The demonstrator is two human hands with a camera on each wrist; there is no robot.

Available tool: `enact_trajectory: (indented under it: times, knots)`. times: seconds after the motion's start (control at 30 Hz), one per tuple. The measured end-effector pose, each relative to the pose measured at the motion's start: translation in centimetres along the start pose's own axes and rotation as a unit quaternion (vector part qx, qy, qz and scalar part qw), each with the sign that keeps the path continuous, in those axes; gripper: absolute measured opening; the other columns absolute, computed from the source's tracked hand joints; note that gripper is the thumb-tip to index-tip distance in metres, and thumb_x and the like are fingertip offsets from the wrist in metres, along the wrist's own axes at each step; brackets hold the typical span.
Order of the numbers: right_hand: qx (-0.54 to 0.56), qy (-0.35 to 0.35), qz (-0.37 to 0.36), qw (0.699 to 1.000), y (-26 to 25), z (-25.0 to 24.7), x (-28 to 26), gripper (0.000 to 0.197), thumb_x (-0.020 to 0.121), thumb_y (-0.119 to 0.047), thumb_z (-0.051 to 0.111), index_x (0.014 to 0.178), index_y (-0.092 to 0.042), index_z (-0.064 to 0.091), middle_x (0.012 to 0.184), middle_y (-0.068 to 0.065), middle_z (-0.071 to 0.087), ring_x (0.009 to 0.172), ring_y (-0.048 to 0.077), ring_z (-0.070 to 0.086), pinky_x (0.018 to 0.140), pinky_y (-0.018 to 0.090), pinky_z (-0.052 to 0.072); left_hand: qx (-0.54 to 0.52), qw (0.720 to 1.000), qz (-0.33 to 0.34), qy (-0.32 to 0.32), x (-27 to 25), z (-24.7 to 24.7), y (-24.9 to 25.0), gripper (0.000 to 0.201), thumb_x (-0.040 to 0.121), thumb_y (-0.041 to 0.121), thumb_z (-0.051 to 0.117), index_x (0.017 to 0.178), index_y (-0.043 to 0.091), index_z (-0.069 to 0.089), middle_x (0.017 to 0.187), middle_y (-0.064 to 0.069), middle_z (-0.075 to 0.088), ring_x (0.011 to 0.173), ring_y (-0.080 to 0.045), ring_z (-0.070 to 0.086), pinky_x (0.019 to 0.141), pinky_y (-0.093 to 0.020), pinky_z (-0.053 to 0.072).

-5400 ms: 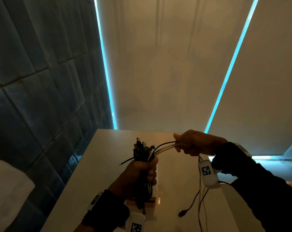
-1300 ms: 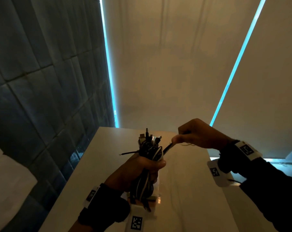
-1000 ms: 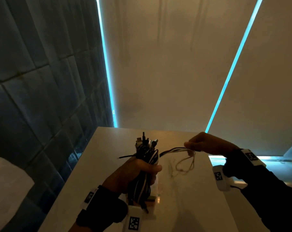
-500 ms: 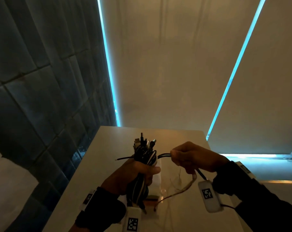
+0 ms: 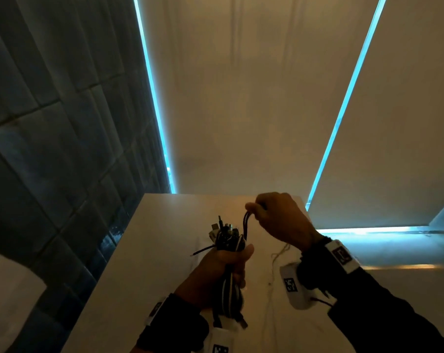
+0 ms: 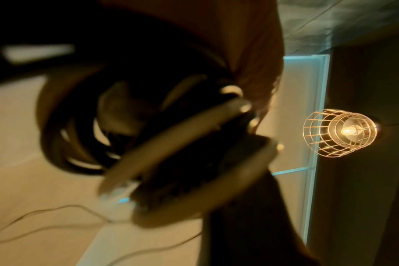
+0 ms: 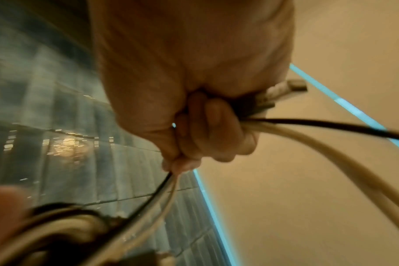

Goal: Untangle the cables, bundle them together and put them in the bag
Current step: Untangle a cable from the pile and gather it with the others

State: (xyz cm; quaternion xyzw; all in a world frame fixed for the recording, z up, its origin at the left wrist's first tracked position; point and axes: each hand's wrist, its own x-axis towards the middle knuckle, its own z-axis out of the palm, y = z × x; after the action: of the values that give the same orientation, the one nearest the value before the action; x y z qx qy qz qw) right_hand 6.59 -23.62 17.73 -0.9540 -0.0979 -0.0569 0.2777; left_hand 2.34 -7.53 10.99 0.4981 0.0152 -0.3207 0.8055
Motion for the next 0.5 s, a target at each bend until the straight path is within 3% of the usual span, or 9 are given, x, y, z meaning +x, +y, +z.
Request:
enact_trajectory:
  times: [0.07,0.13,0.2,0.27,0.33,0.4,0.43,0.47,0.5]
  knots:
    - [-0.027,0.007,-0.049,0.998,-2.1,0.8,-0.7,0.032,0.099,-0.032,0.045,0.073,-0.015,0.055,0.062,-0.005,0.055,0.052,0.009,0.051,0.051,0.021,0.037,-0.059,0.998,0.002,-0.007,0.6,0.0,-0.4,0.042,0.049,0.017,0.089,0.072,0.012,0.054,0.049,0.002,0.040,0.037,-0.011,0.040,0.042,-0.023,0.041]
    - [-0.034,-0.010,-0.108,0.994,-3.4,1.8,-1.8,0.030,0.100,-0.027,0.041,0.072,-0.021,0.044,0.061,-0.007,0.046,0.051,0.012,0.044,0.048,0.026,0.035,-0.144,0.989,0.013,-0.015,0.8,-0.7,-0.6,0.052,0.036,0.017,0.094,0.071,0.010,0.057,0.048,0.001,0.041,0.037,-0.011,0.041,0.042,-0.023,0.042]
    - [-0.018,-0.027,-0.142,0.989,-3.5,2.4,-2.3,0.024,0.098,-0.019,0.043,0.074,-0.017,0.046,0.063,-0.004,0.046,0.055,0.017,0.044,0.053,0.037,0.040,-0.224,0.974,0.024,-0.029,0.8,-1.7,-0.4,0.051,0.039,0.028,0.097,0.069,0.011,0.060,0.048,0.001,0.044,0.037,-0.011,0.044,0.042,-0.024,0.044]
    - [-0.021,-0.065,-0.149,0.986,-3.3,2.7,-2.6,0.014,0.095,-0.015,0.046,0.083,-0.015,0.053,0.071,-0.003,0.052,0.061,0.016,0.049,0.056,0.036,0.046,-0.254,0.965,0.044,-0.050,0.5,-2.3,-0.4,0.055,0.043,0.040,0.095,0.079,0.012,0.063,0.052,0.001,0.048,0.040,-0.011,0.049,0.043,-0.026,0.047]
    - [-0.059,-0.114,-0.163,0.978,-4.2,3.1,-3.1,0.012,0.095,-0.020,0.049,0.104,-0.015,0.057,0.084,0.000,0.060,0.068,0.016,0.057,0.061,0.033,0.052,-0.246,0.965,0.060,-0.073,0.5,-2.6,-0.2,0.065,0.045,0.048,0.092,0.093,0.012,0.067,0.066,-0.005,0.058,0.053,-0.016,0.060,0.050,-0.030,0.051]
    - [-0.143,-0.150,-0.173,0.963,-5.1,3.9,-3.5,0.023,0.098,-0.021,0.045,0.117,-0.010,0.051,0.093,0.006,0.062,0.071,0.020,0.060,0.061,0.032,0.050,-0.254,0.959,0.057,-0.115,0.0,-2.1,0.3,0.055,0.070,0.046,0.080,0.103,0.005,0.068,0.091,-0.016,0.069,0.085,-0.027,0.069,0.072,-0.037,0.055]
    - [-0.184,-0.156,-0.175,0.955,-5.5,4.2,-3.6,0.023,0.100,-0.019,0.041,0.117,-0.006,0.050,0.096,0.009,0.061,0.073,0.023,0.060,0.061,0.031,0.047,-0.251,0.955,0.064,-0.144,-0.3,-1.7,0.7,0.049,0.087,0.045,0.062,0.108,0.001,0.066,0.102,-0.019,0.068,0.098,-0.029,0.066,0.085,-0.039,0.050]
    - [-0.204,-0.156,-0.175,0.951,-5.9,4.4,-3.7,0.023,0.100,-0.018,0.039,0.114,-0.004,0.052,0.100,0.011,0.061,0.076,0.025,0.061,0.063,0.031,0.045,-0.249,0.956,0.068,-0.141,-0.6,-1.5,1.0,0.048,0.095,0.044,0.049,0.105,0.000,0.066,0.102,-0.019,0.068,0.099,-0.030,0.065,0.087,-0.039,0.048]
    - [-0.207,-0.158,-0.172,0.950,-6.0,4.7,-3.7,0.023,0.100,-0.016,0.039,0.111,-0.003,0.053,0.103,0.012,0.062,0.079,0.026,0.062,0.066,0.032,0.046,-0.237,0.962,0.052,-0.124,-0.8,-1.3,1.3,0.039,0.094,0.038,0.053,0.092,0.003,0.069,0.089,-0.015,0.070,0.086,-0.028,0.068,0.079,-0.039,0.051]
